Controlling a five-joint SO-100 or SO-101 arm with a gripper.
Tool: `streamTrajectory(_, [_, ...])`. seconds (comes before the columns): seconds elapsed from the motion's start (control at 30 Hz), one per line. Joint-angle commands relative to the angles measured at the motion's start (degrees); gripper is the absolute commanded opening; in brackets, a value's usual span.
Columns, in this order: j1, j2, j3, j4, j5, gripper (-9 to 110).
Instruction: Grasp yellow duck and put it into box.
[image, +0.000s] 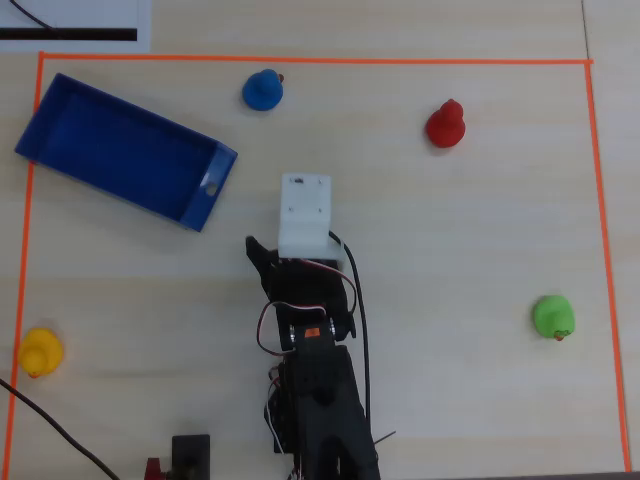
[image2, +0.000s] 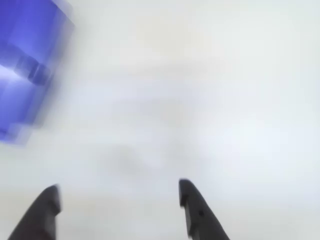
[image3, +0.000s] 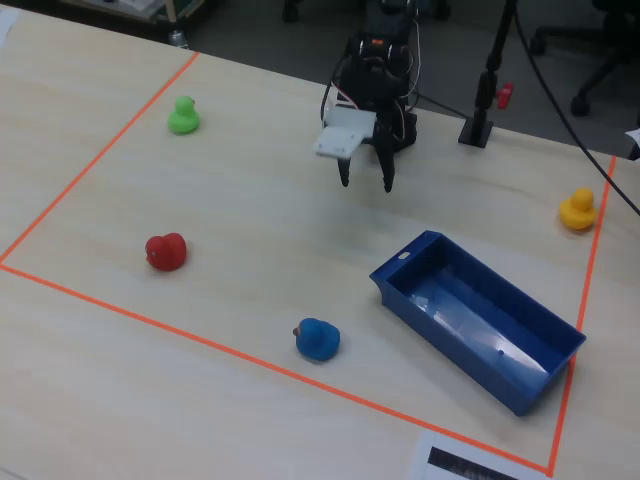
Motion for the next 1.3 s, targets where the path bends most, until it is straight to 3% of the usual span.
streamTrajectory(0.0, [-4.4,-10.1,-11.9,-23.1,-4.3,32])
streamTrajectory(0.27, [-20.6,-24.1,-1.5,-74.2,-19.8,35])
streamTrajectory(0.47, [-32.3,-34.7,10.3,-100.2,-28.9,38])
streamTrajectory(0.63, [-34.8,-43.8,12.7,-108.6,-29.9,39])
streamTrajectory(1.03, [-37.8,-59.2,12.7,-114.2,-28.7,40])
streamTrajectory(1.27, [-41.2,-74.4,13.3,-128.1,-25.2,40])
